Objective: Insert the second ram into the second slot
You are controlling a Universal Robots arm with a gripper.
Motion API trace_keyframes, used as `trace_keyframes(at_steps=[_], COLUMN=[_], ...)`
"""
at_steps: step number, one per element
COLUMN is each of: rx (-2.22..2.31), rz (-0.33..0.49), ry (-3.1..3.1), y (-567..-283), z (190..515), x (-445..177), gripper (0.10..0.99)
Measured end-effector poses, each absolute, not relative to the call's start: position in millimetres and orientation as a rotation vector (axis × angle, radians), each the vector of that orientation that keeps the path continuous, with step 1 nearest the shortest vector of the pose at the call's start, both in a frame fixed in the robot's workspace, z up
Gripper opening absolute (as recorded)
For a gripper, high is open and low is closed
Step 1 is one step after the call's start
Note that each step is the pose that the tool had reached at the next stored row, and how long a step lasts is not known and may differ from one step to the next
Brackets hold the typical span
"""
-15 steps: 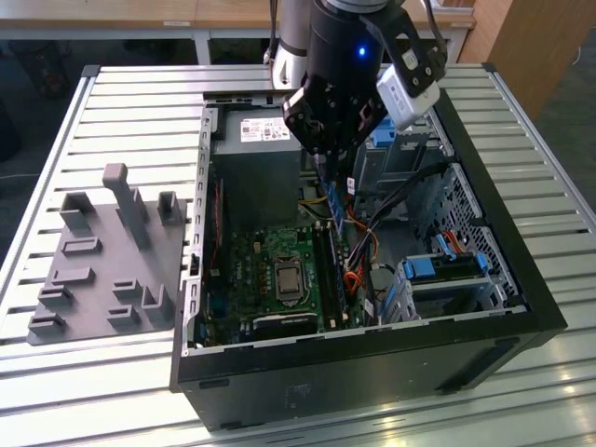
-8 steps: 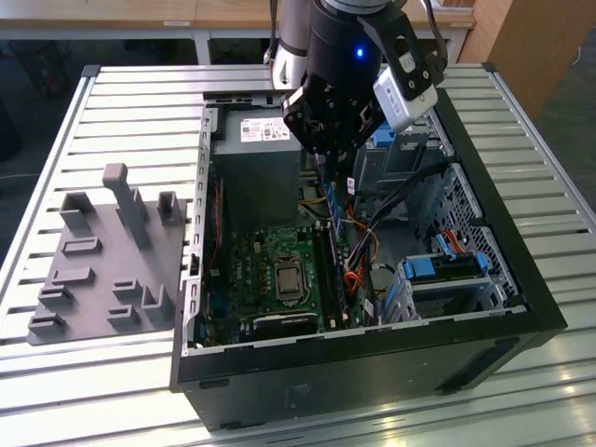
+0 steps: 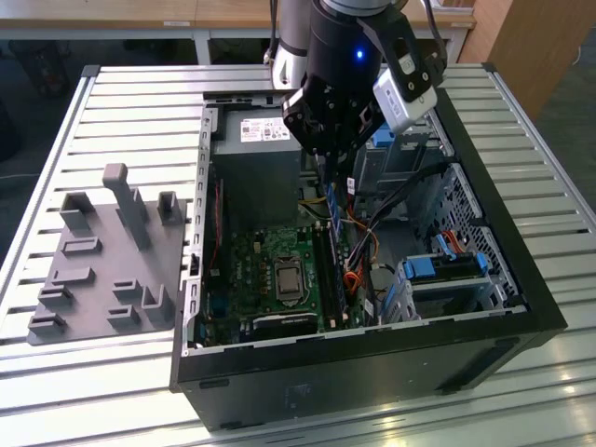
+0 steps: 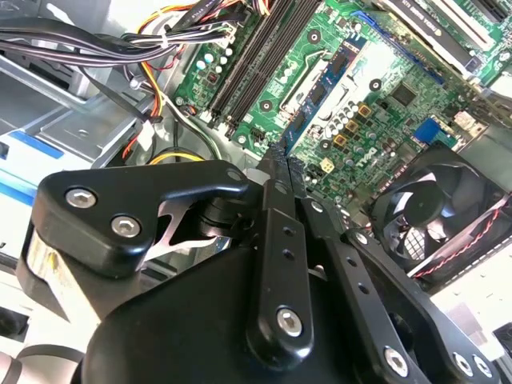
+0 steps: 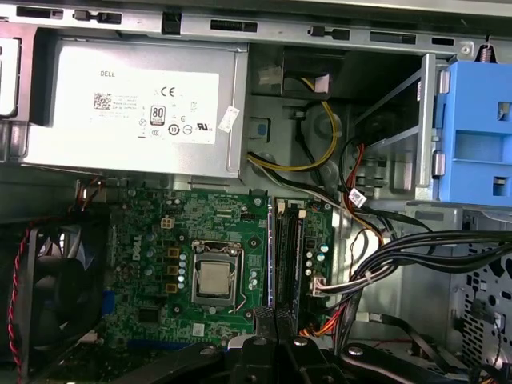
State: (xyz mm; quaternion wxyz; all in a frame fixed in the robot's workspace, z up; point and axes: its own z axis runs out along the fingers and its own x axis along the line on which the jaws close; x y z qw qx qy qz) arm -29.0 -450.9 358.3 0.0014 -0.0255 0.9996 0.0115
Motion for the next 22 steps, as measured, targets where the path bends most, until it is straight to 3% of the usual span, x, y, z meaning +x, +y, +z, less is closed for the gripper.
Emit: trace_keyframes(at_steps=[22], rx=[-0.079], rz=[0.035], ry=[3.138], y=[-450.9], z=[352.4], x=[-29.0], gripper=[0.114])
